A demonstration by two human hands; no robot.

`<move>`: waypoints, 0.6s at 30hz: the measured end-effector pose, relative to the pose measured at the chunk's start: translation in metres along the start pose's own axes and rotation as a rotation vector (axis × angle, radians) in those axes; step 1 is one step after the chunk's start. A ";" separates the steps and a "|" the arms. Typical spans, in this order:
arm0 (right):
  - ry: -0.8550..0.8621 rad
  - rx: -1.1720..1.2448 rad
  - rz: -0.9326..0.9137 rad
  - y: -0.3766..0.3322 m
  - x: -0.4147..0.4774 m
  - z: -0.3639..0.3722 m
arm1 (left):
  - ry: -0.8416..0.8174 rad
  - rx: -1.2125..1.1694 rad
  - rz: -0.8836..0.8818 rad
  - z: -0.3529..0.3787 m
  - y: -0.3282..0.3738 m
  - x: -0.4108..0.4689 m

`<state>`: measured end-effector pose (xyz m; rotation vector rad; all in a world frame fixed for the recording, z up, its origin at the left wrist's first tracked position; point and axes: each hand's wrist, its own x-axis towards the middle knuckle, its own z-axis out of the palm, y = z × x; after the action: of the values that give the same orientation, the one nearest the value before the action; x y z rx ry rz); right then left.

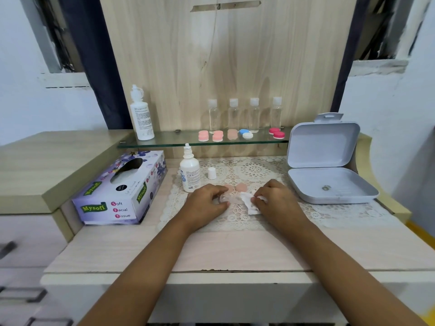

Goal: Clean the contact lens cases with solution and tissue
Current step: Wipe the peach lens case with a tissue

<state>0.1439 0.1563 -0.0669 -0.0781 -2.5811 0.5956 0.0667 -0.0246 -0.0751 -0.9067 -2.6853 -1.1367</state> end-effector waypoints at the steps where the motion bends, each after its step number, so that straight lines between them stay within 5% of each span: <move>1: -0.028 -0.022 -0.017 0.000 -0.002 0.000 | -0.006 0.010 0.006 0.000 0.000 0.000; 12: -0.212 -0.151 -0.133 -0.008 -0.008 -0.016 | -0.114 0.301 -0.002 -0.005 0.005 -0.001; 18: -0.129 -0.070 -0.024 -0.017 -0.007 -0.023 | -0.219 0.337 -0.050 -0.013 0.016 -0.009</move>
<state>0.1618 0.1494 -0.0448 -0.0330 -2.7236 0.5171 0.0809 -0.0289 -0.0576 -0.9557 -2.9596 -0.5899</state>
